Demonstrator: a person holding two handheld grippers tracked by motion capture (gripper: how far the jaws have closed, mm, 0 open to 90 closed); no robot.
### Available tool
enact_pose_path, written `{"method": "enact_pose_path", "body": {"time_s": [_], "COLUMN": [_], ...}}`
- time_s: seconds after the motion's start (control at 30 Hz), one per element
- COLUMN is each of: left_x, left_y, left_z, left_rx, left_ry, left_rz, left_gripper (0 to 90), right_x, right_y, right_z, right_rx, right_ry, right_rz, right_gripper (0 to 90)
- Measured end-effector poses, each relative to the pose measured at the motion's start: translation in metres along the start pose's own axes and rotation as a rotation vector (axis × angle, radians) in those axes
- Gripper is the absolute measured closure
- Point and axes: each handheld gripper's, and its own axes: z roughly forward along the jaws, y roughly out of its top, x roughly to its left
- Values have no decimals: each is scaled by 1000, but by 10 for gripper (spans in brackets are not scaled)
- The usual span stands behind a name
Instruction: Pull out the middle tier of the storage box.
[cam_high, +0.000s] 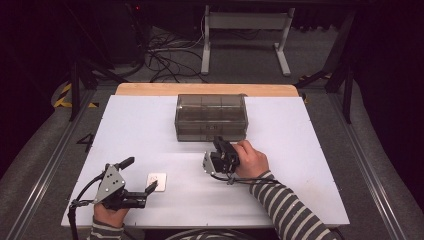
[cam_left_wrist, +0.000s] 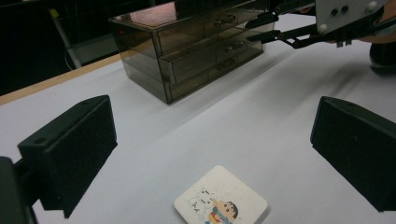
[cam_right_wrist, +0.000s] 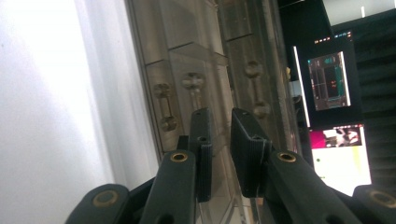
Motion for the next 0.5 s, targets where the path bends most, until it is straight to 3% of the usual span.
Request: {"method": "enact_pose_path", "body": {"time_s": [0.13, 0.3, 0.5], "left_x": [0, 0, 0], "left_y": [0, 0, 0], "left_z": [0, 0, 0], "left_rx": [3, 5, -1], "left_ry": [0, 2, 3], "left_rz": [2, 2, 2], "left_gripper": [11, 10, 11], "right_x": [-5, -8, -15], "right_y": [-1, -2, -1], "right_z": [-4, -8, -14], "right_rx": [-9, -23, -49], "right_ry": [5, 6, 26], "right_rz": [23, 19, 51], "right_gripper": [784, 772, 713]}}
